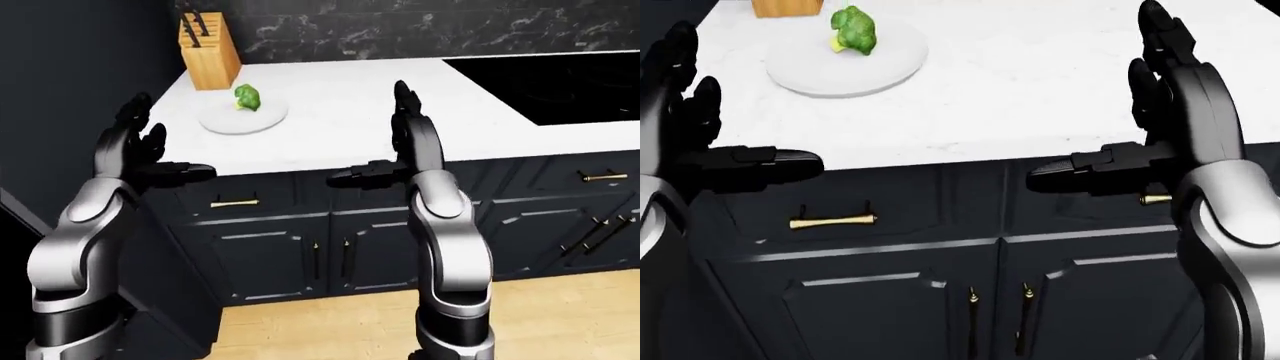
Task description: Place the broccoli on the top rack of the oven.
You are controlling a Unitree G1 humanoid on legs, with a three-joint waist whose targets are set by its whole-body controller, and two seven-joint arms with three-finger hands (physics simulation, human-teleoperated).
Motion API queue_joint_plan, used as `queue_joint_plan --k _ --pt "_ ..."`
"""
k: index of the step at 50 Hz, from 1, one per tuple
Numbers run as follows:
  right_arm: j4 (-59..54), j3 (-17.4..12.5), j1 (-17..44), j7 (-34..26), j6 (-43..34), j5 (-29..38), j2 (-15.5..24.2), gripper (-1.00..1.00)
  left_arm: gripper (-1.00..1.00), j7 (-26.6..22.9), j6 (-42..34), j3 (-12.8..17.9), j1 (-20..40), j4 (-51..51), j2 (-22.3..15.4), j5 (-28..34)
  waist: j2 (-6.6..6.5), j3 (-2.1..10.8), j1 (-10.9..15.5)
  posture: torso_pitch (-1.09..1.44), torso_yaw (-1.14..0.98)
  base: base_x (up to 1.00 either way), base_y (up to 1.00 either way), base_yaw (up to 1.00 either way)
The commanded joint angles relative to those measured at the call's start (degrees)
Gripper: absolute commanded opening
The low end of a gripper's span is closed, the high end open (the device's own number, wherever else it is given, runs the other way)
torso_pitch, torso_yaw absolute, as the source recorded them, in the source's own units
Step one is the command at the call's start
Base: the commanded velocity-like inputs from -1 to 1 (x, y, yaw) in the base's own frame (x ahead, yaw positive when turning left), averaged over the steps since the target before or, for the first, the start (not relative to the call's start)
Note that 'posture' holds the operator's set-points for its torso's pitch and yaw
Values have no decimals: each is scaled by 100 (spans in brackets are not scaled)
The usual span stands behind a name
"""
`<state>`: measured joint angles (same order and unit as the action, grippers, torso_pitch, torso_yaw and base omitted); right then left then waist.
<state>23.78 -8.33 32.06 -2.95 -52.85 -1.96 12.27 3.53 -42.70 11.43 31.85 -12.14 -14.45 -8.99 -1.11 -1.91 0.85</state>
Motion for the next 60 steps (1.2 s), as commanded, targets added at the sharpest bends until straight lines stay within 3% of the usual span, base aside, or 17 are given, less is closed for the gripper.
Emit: queue_joint_plan --k 1,3,5,6,14,19,28,31,34,42,44,46,47,48,54,59,60 --pt "189 -59 163 46 160 51 64 100 100 -30 213 -16 175 -192 -28 -24 -8 82 -16 0 0 23 0 0" --pt "226 -59 160 45 142 51 57 100 100 -31 172 -4 186 -228 -38 -36 158 78 7 0 0 23 4 0" --pt "243 -76 163 47 124 45 60 100 100 -28 152 -6 187 -243 -43 -35 549 165 23 0 0 21 8 0" --pt "252 -72 156 48 117 46 59 100 100 -23 147 -11 176 -257 -34 -35 412 165 -30 0 0 22 8 0" --pt "153 -43 228 56 156 39 57 100 100 -40 172 3 180 -225 -46 -44 154 66 -112 0 0 22 7 0" --pt "228 -33 262 52 76 46 56 100 100 -35 184 3 214 -185 -53 -49 -400 235 -208 0 0 20 8 0" --pt "358 -32 192 32 45 57 45 100 100 -21 134 -16 241 -223 -48 -49 46 123 -46 0 0 15 8 0" --pt "395 -24 186 31 18 61 35 100 100 -30 186 -23 178 -231 -29 -40 437 179 -9 0 0 10 15 0" --pt "404 -16 183 19 20 68 32 100 100 -26 132 -17 196 -267 -33 -44 468 141 -50 0 0 9 23 0" --pt "429 -7 217 22 -24 80 17 100 100 -20 77 -4 213 -316 -48 -56 117 128 -121 0 0 8 24 0" --pt "407 -18 227 14 -5 80 26 100 100 -29 105 8 216 -286 -53 -60 -109 145 -149 0 0 7 23 0" --pt "379 -25 228 12 20 79 25 100 100 -35 159 3 215 -232 -51 -56 -537 254 -159 0 0 7 24 0" --pt "400 -14 239 15 -12 81 26 100 100 -31 94 12 239 -279 -66 -70 -250 219 -127 0 0 5 23 0" --pt "399 -19 256 17 -20 80 27 100 100 -25 79 17 252 -283 -70 -75 -343 191 -136 0 0 5 25 0" --pt "387 -2 277 21 -19 85 22 100 100 -23 103 9 252 -261 -67 -75 5 165 -92 0 0 5 25 0" --pt "368 6 270 25 10 86 -2 100 100 -19 122 7 242 -256 -67 -72 521 196 -63 0 0 5 24 0" --pt "393 5 269 28 -19 86 0 100 100 -11 89 -3 246 -286 -66 -70 318 164 -92 0 0 4 23 0"
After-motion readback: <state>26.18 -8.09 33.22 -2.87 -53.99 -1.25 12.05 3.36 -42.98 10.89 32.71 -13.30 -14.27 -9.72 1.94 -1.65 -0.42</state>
